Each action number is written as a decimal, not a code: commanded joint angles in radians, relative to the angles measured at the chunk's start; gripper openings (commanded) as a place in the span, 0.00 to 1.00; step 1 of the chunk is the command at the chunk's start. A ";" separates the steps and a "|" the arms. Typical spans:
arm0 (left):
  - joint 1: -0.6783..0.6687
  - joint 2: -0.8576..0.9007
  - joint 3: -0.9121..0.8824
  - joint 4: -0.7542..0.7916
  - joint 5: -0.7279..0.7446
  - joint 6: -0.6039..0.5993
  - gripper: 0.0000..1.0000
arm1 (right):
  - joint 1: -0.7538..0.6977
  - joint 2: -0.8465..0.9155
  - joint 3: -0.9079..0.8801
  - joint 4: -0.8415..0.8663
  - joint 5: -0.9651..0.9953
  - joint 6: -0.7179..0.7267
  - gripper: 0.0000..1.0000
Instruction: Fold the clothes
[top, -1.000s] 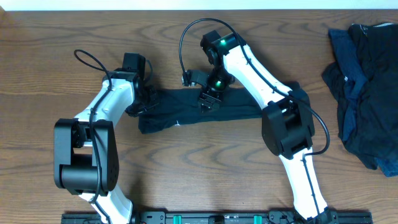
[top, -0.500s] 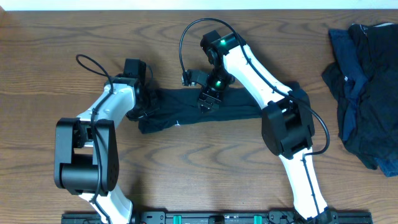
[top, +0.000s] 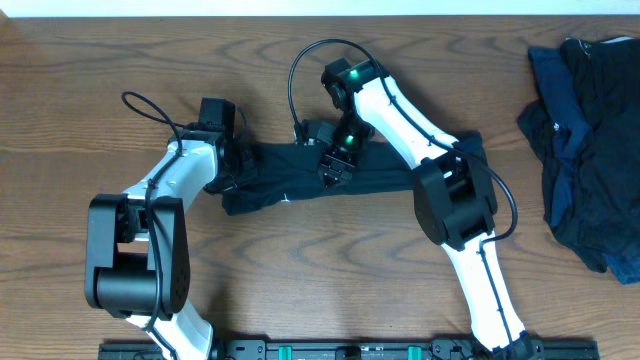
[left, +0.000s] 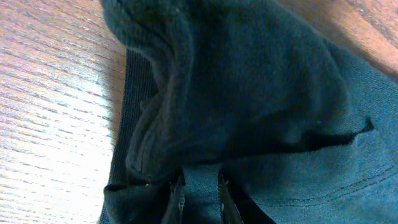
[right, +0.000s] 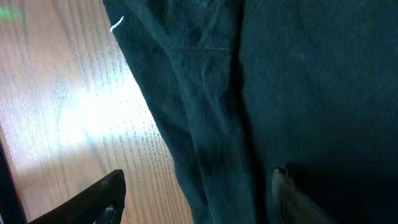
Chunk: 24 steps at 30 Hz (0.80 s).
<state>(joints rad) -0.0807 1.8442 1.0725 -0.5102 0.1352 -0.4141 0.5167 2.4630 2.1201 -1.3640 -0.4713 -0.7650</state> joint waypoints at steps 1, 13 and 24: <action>0.005 0.032 -0.040 -0.001 -0.043 0.009 0.23 | 0.011 0.011 0.006 0.003 -0.019 0.013 0.73; 0.005 0.032 -0.040 -0.003 -0.043 0.009 0.24 | 0.012 0.011 -0.039 0.045 -0.018 0.019 0.69; 0.005 0.032 -0.040 -0.003 -0.043 0.009 0.24 | 0.012 0.011 -0.046 0.017 -0.034 0.070 0.58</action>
<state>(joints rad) -0.0811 1.8439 1.0718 -0.5083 0.1352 -0.4145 0.5167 2.4634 2.0724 -1.3388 -0.4786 -0.7158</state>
